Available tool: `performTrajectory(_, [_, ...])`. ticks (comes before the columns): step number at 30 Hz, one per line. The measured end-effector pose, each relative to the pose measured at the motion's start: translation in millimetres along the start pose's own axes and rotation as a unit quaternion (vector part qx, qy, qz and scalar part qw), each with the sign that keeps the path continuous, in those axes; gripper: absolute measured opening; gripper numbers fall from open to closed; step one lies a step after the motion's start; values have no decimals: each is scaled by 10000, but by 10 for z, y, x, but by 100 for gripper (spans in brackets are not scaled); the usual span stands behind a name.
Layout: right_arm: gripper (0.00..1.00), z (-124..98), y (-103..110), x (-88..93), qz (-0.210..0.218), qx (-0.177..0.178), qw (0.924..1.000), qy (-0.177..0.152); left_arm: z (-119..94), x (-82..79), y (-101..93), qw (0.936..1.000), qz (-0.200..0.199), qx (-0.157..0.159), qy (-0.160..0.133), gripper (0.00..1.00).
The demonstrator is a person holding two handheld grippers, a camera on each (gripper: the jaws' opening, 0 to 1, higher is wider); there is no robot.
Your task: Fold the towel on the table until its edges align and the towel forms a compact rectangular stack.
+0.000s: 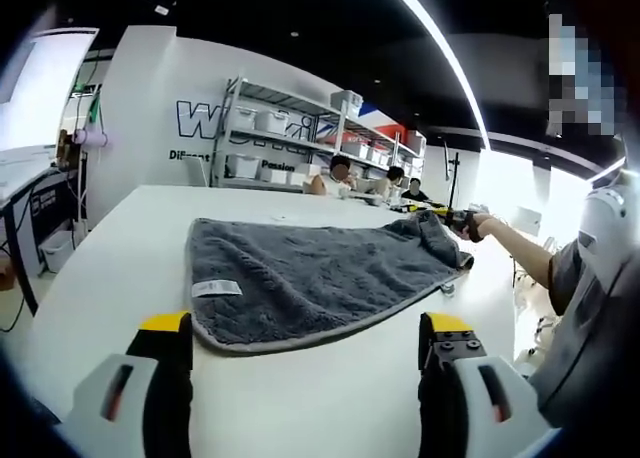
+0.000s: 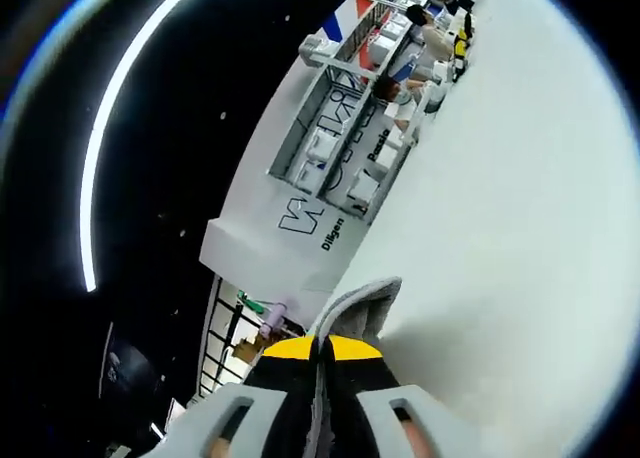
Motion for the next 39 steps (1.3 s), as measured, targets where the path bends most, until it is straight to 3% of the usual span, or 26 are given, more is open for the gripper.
performTrajectory(4, [3, 69, 174, -218, -120, -204, 9995, -208, -8, 2, 9, 10000, -10, -25, -12, 99])
performTrajectory(6, [3, 82, 260, -213, -168, -256, 9992, -258, -10, 3, 7, 10000, -12, -22, -18, 99])
performTrajectory(8, [3, 126, 327, -320, -248, -346, 9985, -332, -13, 5, 7, 10000, -16, -21, -23, 99])
performTrajectory(12, [3, 179, 451, -281, -401, -388, 9978, -351, -24, 8, 18, 10000, -29, -36, -37, 99])
performTrajectory(15, [3, 242, 414, -294, -497, -336, 9979, -237, -40, 10, 34, 10000, -40, -58, -49, 99])
performTrajectory(27, [4, 438, 501, 123, -1137, -342, 9914, 547, -81, 26, 56, 9999, -56, -96, -61, 99])
performTrajectory(39, [4, 662, 495, 690, -1744, -172, 9741, 1426, -97, 34, 47, 9999, -60, -98, -65, 98])
Point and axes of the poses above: the point that each gripper's makers call its tool centre point, and the gripper's own axes: z roughly forward along the fingers, y roughly to its left, x roughly out of its underside, the point moved 4 cm from there along -z, roughly backward along the fingers
